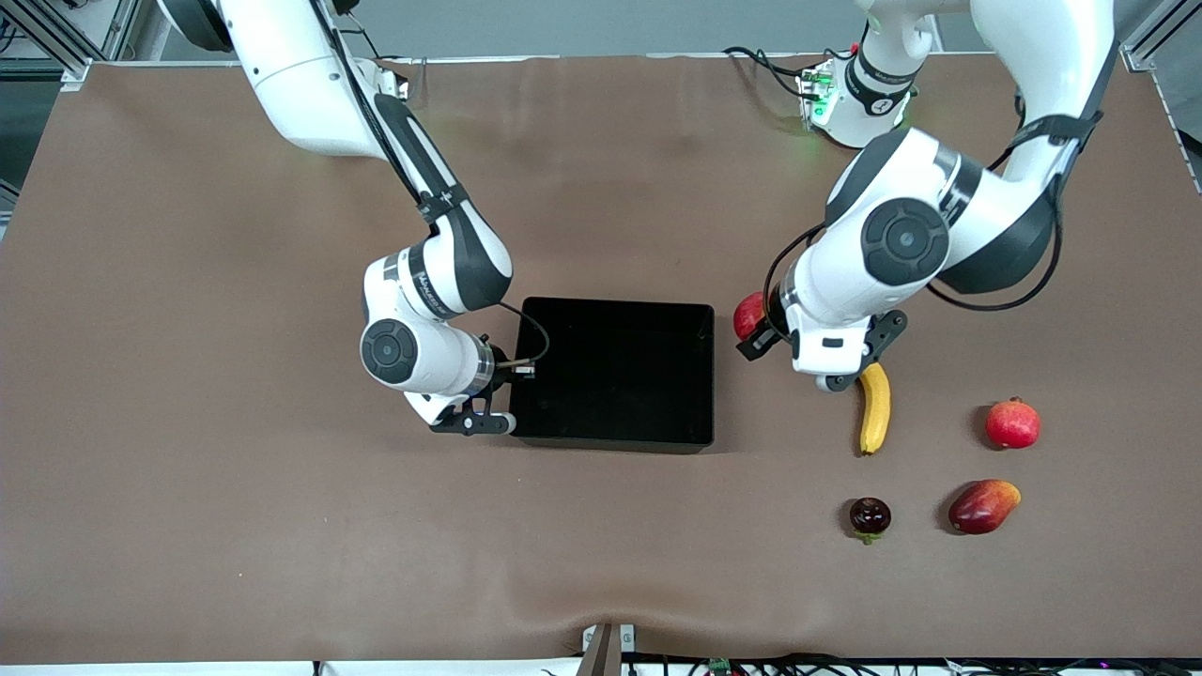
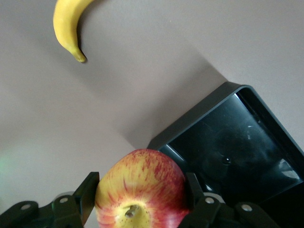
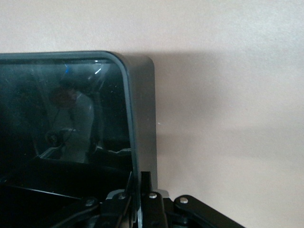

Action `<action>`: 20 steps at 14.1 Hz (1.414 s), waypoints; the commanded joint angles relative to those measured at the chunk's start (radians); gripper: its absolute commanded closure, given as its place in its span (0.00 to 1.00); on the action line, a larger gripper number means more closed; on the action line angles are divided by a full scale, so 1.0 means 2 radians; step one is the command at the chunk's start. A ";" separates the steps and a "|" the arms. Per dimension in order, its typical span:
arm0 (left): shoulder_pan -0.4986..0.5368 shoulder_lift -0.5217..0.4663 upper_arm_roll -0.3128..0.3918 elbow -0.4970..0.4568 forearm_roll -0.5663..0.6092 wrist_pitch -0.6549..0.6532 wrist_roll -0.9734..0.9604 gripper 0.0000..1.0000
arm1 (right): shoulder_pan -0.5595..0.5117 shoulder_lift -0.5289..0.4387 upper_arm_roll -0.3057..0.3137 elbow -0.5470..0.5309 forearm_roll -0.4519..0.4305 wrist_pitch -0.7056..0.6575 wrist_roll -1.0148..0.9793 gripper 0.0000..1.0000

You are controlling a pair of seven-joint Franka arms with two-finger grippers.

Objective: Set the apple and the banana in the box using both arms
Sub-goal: 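Carry the apple toward the box while the right gripper drags the box closer, then release the apple into the box while the right gripper returns to rest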

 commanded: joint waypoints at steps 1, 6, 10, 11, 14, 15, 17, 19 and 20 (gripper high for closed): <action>-0.017 0.018 -0.002 0.009 -0.001 0.020 -0.044 1.00 | 0.016 0.010 -0.004 0.016 0.016 0.008 0.010 1.00; -0.053 0.057 0.002 0.011 0.001 0.095 -0.089 1.00 | 0.016 0.011 -0.004 0.016 0.015 0.024 0.008 0.47; -0.070 0.099 0.007 0.011 0.044 0.116 -0.091 1.00 | 0.014 0.007 -0.007 0.016 0.009 0.038 0.004 0.00; -0.077 0.110 0.012 0.011 0.047 0.132 -0.089 1.00 | 0.012 0.004 -0.013 0.016 0.008 0.041 0.003 0.00; -0.106 0.130 0.043 0.011 0.058 0.169 -0.081 1.00 | 0.000 -0.026 -0.020 0.011 0.005 0.034 -0.017 0.00; -0.123 0.137 0.054 0.011 0.073 0.172 -0.081 1.00 | -0.002 -0.047 -0.022 0.006 -0.006 0.027 -0.016 0.00; -0.147 0.148 0.077 0.011 0.087 0.172 -0.081 1.00 | -0.015 -0.083 -0.023 0.004 -0.054 -0.018 -0.015 0.00; -0.167 0.155 0.087 0.010 0.100 0.172 -0.081 1.00 | -0.038 -0.122 -0.023 0.007 -0.105 -0.073 -0.015 0.00; -0.172 0.158 0.088 0.009 0.113 0.172 -0.082 1.00 | -0.049 -0.144 -0.021 0.007 -0.117 -0.101 -0.014 0.00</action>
